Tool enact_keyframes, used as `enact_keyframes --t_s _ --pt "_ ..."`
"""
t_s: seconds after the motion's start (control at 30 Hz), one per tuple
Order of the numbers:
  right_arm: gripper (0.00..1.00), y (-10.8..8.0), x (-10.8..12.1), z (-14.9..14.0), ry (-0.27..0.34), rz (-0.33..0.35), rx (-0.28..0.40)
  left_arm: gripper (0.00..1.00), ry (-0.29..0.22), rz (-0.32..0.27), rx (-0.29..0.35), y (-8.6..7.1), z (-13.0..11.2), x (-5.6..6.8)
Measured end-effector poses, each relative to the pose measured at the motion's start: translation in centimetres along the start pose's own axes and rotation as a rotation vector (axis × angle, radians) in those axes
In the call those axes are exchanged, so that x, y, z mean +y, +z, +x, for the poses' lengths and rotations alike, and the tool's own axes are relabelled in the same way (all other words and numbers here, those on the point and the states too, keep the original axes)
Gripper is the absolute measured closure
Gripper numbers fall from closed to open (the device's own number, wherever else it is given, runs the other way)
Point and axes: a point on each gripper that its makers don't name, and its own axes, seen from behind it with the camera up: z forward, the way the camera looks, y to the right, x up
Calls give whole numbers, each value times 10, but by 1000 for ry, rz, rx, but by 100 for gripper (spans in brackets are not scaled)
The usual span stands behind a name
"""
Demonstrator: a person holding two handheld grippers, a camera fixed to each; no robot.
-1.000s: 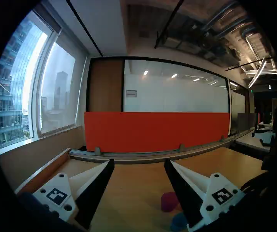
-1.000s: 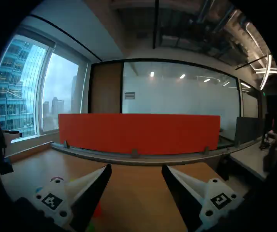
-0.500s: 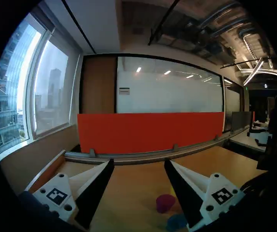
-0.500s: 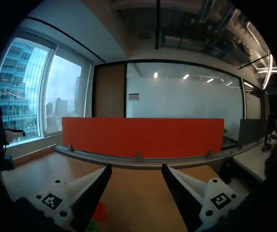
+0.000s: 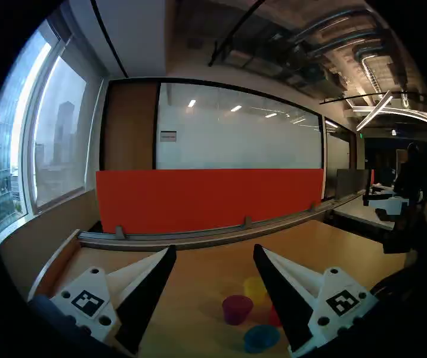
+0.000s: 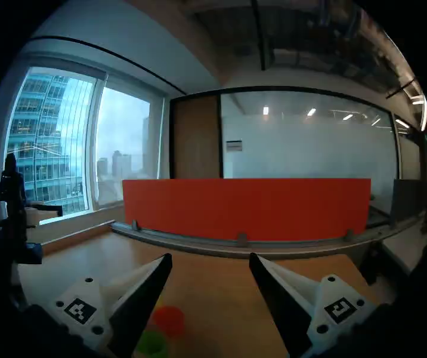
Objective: Pour water
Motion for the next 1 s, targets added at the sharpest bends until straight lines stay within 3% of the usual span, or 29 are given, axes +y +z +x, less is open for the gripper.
enact_keyframes --t_s 0.27,0.4,0.57,1.0 --pt "0 -2 -26 3 -28 114 1 4 13 -71 -8 2 -1 15" --pt "0 -6 -39 9 -38 175 16 4 -8 -113 -2 2 3 22" --pt "0 -9 -45 11 -59 212 20 4 -25 -141 -14 3 -1 24" --pt "0 -16 -64 5 -83 300 -28 4 6 -219 -9 -3 0 35"
